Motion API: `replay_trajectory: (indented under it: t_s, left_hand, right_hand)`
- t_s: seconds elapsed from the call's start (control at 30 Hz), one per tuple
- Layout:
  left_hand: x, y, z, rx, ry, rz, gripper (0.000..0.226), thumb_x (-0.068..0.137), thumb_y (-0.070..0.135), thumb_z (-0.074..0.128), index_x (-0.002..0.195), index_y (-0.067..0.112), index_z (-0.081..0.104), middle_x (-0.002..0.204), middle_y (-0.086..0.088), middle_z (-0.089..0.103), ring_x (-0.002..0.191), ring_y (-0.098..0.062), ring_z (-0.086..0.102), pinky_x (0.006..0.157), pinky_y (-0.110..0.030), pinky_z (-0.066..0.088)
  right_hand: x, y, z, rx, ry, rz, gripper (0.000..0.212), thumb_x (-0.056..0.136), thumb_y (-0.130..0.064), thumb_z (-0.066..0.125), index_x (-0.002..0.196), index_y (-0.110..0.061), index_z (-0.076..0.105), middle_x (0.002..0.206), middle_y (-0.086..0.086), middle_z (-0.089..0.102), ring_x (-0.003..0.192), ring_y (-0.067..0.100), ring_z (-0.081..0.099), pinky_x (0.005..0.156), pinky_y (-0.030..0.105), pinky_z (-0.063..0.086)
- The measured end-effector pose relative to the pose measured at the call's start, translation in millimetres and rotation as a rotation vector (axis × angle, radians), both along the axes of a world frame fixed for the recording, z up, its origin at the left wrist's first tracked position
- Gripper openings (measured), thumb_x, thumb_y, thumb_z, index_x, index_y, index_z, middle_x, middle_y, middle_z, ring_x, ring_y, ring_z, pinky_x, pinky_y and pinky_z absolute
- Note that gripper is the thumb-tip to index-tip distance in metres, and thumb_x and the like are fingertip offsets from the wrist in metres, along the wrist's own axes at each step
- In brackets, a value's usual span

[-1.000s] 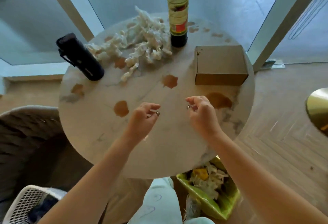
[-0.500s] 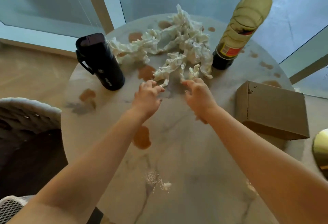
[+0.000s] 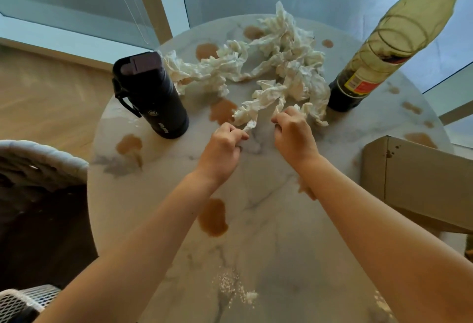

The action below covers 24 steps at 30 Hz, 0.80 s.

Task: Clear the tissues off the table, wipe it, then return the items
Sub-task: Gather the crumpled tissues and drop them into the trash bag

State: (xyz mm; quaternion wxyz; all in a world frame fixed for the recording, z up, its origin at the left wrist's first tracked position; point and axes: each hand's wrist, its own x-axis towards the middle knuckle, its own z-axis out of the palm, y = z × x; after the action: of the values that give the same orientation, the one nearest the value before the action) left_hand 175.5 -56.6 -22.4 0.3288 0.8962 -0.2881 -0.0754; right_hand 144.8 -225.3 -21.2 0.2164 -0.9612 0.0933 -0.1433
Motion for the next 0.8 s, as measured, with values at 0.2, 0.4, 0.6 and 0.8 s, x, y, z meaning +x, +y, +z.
replay_trajectory:
  t_s: [0.2, 0.4, 0.6, 0.8]
  left_hand:
    - [-18.8, -2.9, 13.3, -0.029, 0.006, 0.035, 0.033, 0.08, -0.009, 0.058, 0.112, -0.002, 0.062, 0.094, -0.01, 0.051, 0.082, -0.016, 0.049, 0.077, -0.009, 0.031]
    - [-45.6, -14.4, 48.4, -0.098, -0.116, 0.035, 0.024, 0.078, -0.011, 0.061, 0.101, -0.006, 0.063, 0.094, -0.017, 0.055, 0.08, -0.015, 0.051, 0.08, -0.007, 0.032]
    - [-112.3, -11.1, 88.2, -0.194, -0.25, 0.011, 0.023, 0.079, -0.006, 0.063, 0.101, 0.001, 0.067, 0.096, -0.013, 0.058, 0.074, -0.004, 0.048, 0.075, 0.0, 0.036]
    - [-233.2, -12.5, 102.0, -0.223, -0.106, -0.205, 0.024, 0.079, 0.0, 0.068, 0.1, 0.009, 0.068, 0.092, 0.005, 0.06, 0.071, 0.008, 0.052, 0.073, 0.001, 0.038]
  right_hand:
    - [-29.2, 5.5, 35.3, 0.054, -0.326, -0.061, 0.018, 0.073, 0.009, 0.058, 0.088, 0.005, 0.068, 0.087, 0.019, 0.062, 0.08, 0.034, 0.062, 0.07, 0.03, 0.051]
    - [-70.2, 4.0, 77.0, 0.092, -0.421, -0.023, 0.018, 0.075, 0.008, 0.06, 0.089, 0.003, 0.069, 0.089, 0.017, 0.063, 0.084, 0.031, 0.062, 0.075, 0.022, 0.047]
    - [-175.8, 7.1, 93.1, 0.118, -0.499, -0.094, 0.018, 0.078, 0.008, 0.062, 0.092, 0.0, 0.069, 0.091, 0.013, 0.062, 0.082, 0.023, 0.061, 0.076, 0.02, 0.047]
    - [-323.3, 10.2, 73.9, 0.208, -0.506, -0.288, 0.021, 0.077, 0.005, 0.063, 0.097, 0.0, 0.066, 0.093, 0.013, 0.064, 0.083, 0.02, 0.059, 0.075, 0.019, 0.049]
